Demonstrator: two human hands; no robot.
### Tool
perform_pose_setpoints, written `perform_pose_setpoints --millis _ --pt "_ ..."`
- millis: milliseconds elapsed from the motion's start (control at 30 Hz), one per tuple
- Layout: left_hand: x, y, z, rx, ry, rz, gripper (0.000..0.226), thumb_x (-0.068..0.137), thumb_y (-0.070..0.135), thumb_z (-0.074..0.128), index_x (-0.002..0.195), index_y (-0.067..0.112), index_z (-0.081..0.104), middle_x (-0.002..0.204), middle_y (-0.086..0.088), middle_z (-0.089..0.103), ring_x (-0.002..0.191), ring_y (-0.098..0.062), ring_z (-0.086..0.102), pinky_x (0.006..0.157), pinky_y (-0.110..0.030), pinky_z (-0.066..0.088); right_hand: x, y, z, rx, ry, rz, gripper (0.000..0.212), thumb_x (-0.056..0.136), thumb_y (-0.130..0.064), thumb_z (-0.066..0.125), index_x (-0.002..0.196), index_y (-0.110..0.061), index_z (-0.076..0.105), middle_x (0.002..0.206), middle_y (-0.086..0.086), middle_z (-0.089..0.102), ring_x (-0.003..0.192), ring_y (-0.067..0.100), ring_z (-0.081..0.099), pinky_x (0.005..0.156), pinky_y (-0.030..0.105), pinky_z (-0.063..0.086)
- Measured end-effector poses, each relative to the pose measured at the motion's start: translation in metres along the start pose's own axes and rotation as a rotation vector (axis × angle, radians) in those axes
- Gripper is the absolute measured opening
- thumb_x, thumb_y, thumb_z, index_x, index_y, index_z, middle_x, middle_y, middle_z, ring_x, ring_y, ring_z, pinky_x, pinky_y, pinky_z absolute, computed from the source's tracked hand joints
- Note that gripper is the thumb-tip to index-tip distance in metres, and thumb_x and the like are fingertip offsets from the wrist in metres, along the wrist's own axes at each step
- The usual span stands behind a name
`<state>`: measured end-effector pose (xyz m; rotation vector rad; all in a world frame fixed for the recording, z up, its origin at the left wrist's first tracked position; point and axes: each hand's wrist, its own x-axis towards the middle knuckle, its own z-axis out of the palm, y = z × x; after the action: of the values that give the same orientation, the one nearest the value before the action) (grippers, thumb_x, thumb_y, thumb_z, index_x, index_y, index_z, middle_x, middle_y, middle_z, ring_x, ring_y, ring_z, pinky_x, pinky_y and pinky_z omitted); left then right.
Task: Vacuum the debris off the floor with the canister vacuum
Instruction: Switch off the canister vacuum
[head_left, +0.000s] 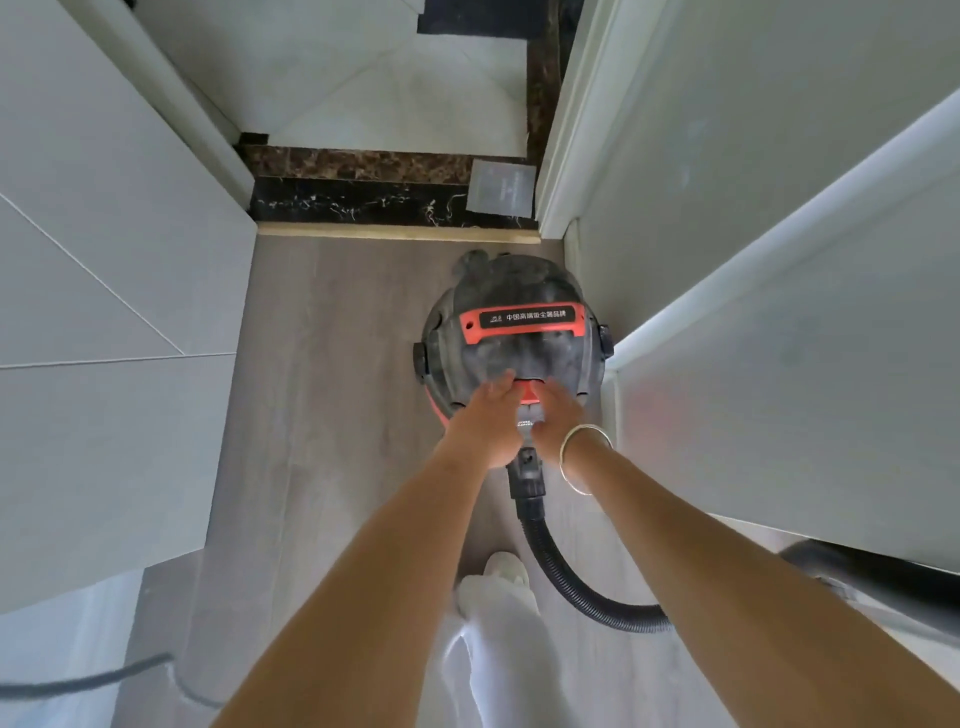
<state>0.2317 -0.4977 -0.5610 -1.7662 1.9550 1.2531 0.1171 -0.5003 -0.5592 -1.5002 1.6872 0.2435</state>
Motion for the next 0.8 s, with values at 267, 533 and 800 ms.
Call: perform_pose_setpoints --millis 267,533,800 --pt "0.021 -0.022 0.023 0.311 -0.029 0.061 0.074 0.1 0.026 0.041 0.154 0.014 -0.009 0.162 0.0 -0.016 0.151 -0.022 -0.001 0.122 -0.041 0.015 0.019 0.012 0.039 -0.321 -0.035 -0.002 0.077 0.1 -0.033 0.04 0.153 -0.022 -0.015 0.16 -0.005 -0.02 0.15 0.024 -0.007 0.121 0.043 0.016" --pt "0.022 -0.022 0.012 0.272 -0.116 0.058 0.076 0.099 0.028 0.046 0.156 0.016 -0.003 0.163 0.003 -0.012 0.151 -0.023 0.002 0.119 -0.047 0.021 0.013 0.0 0.04 -0.366 -0.068 0.047 0.072 0.1 -0.044 0.033 0.154 -0.025 -0.011 0.159 -0.006 -0.02 0.149 0.022 -0.011 0.122 0.045 0.008" --pt "0.003 0.0 -0.043 0.134 -0.09 0.014 0.035 0.098 0.018 0.038 0.128 0.01 0.055 0.116 -0.011 0.063 0.101 -0.028 0.061 0.078 -0.035 0.047 -0.012 -0.026 -0.024 0.073 -0.102 0.177 0.043 0.097 -0.011 0.039 0.138 -0.017 0.049 0.13 0.014 0.058 0.102 0.03 0.061 0.082 0.033 0.051"
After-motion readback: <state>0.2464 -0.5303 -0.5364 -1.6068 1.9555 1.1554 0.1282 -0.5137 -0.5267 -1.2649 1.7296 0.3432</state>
